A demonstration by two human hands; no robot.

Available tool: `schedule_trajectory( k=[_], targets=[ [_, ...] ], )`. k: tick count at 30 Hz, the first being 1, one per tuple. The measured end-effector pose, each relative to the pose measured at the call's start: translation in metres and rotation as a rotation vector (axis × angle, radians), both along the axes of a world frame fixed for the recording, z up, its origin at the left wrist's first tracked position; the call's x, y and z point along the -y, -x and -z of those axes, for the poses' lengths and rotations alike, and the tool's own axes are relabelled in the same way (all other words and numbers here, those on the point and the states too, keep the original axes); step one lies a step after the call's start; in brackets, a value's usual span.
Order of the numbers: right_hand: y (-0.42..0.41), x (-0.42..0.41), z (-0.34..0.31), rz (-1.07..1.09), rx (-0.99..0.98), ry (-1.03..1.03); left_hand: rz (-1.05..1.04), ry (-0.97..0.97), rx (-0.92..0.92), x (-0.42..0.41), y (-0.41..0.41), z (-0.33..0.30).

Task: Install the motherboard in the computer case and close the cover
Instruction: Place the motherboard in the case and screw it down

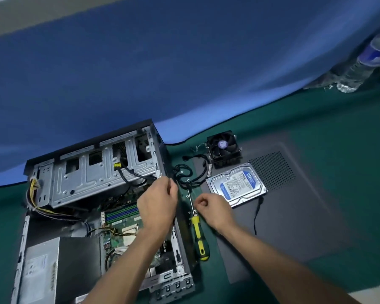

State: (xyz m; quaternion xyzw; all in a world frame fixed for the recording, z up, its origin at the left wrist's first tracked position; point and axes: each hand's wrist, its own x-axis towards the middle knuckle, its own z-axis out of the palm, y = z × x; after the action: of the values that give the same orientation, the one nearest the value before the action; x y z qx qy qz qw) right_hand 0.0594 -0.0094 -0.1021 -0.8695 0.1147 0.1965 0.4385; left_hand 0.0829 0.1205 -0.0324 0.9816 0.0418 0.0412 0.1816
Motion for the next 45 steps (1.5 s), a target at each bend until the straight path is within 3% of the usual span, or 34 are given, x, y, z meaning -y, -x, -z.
schedule_trajectory(
  k=[9,19,23,29,32,35,39,43,45],
  targets=[
    [-0.010,-0.016,0.011,-0.368,0.026,0.325,-0.057,0.007,0.001,0.002,0.001,0.003],
    [-0.017,-0.032,0.018,-0.435,0.066,0.489,-0.075,0.035,-0.020,0.001,-0.002,0.004],
    [-0.013,-0.026,0.018,-0.243,0.054,0.263,-0.059,0.053,0.012,-0.001,0.000,0.003],
    [-0.012,-0.007,-0.018,0.194,0.055,-0.325,0.169,-0.116,-0.063,-0.009,0.002,-0.007],
    [-0.010,0.001,-0.044,0.278,0.061,-0.596,0.242,-0.186,-0.108,-0.008,-0.001,-0.019],
    [-0.004,-0.001,-0.062,0.299,0.053,-0.745,0.307,0.075,-0.314,-0.003,-0.011,-0.027],
    [0.003,-0.010,-0.070,0.303,0.055,-0.774,0.296,0.402,-0.564,-0.003,-0.012,-0.035],
    [0.006,-0.016,-0.067,0.322,0.068,-0.750,0.223,0.453,-0.568,-0.006,-0.005,-0.038],
    [0.006,-0.014,-0.063,0.388,0.029,-0.777,0.117,0.616,-0.559,-0.004,0.000,-0.040]
  ],
)
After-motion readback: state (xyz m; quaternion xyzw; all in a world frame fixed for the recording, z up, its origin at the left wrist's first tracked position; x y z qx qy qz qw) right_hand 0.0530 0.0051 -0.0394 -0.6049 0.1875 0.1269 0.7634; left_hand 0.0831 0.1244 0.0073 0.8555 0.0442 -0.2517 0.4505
